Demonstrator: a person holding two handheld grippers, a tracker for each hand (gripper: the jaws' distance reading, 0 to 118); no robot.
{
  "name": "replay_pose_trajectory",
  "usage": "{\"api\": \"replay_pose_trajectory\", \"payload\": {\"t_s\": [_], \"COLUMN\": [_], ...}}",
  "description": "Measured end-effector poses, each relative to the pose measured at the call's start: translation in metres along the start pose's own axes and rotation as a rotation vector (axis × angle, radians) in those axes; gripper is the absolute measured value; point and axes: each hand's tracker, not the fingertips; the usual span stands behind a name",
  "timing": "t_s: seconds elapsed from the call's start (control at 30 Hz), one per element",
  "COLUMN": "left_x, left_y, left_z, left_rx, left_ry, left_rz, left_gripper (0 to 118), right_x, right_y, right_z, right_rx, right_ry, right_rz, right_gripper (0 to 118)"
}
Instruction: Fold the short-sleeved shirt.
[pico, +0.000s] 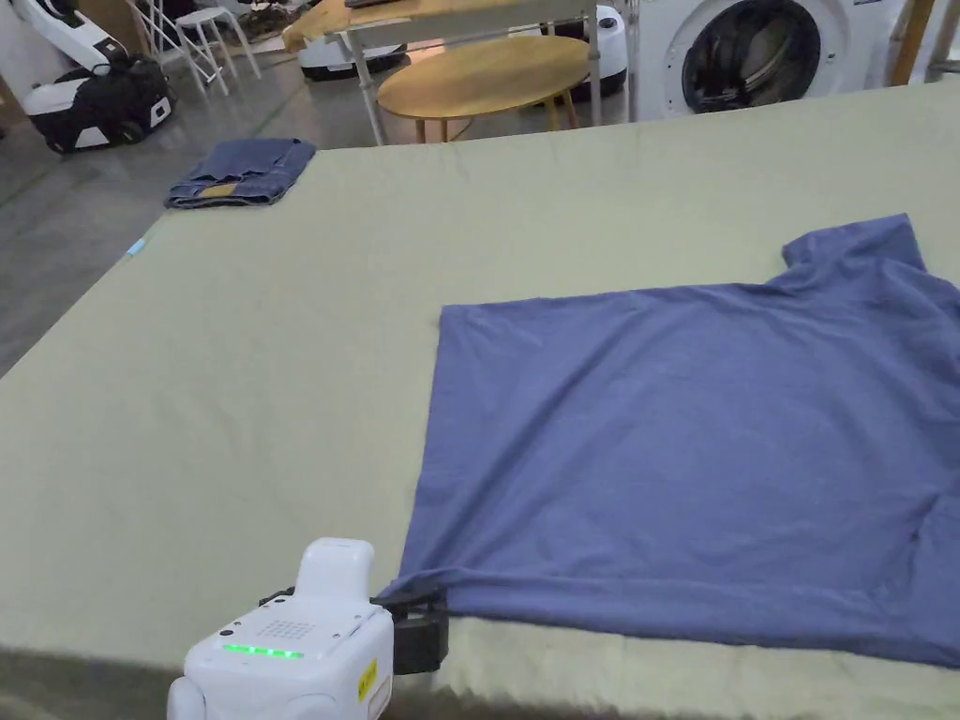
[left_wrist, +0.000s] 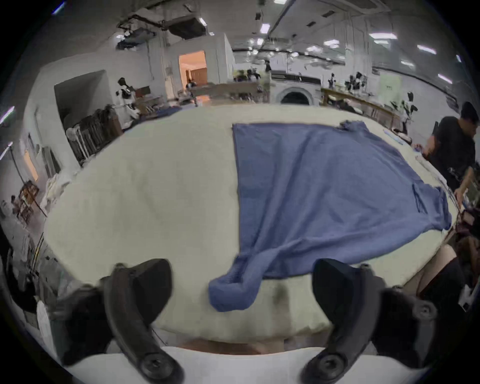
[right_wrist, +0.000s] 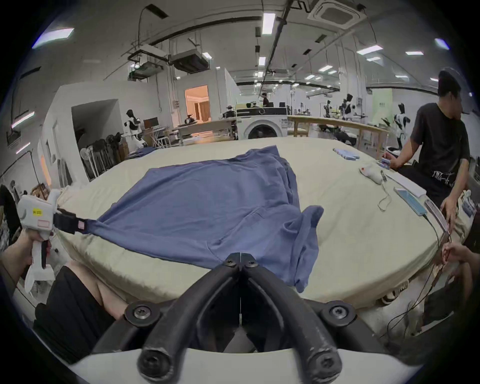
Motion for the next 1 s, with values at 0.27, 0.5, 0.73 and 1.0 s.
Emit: {"api": "replay_pose_trajectory", "payload": {"t_s": [0.27,0.5,0.73,1.0], "left_x": [0.006,0.008,0.016,0.015], "left_y": [-0.009,-0.008,-0.005,-0.008], "left_z": [0.007,0.022,0.031,0.032], "left_rx": [0.034,0.098,0.088,0.064], "left_ry": [-0.02,-0.016,-0.033,-0.043], "left_rz": [0.059,0.039,0.09,0.142], "left_gripper": [3,3,3,3], "right_x": [0.009,0.033,0.069,0.079], "right_y": [0.001,0.006,-0.005,-0.006], "right_z": [0.002,-0.003,-0.041,-0.085], "right_rx": [0.001,-0.016,-0.129,-0.386], "right_ry": [-0.044,-0.186,-0.188,-0.027], "right_rz": [-0.005,0.089,0.176,0.133], "right_gripper": [0,4,118,8]}}
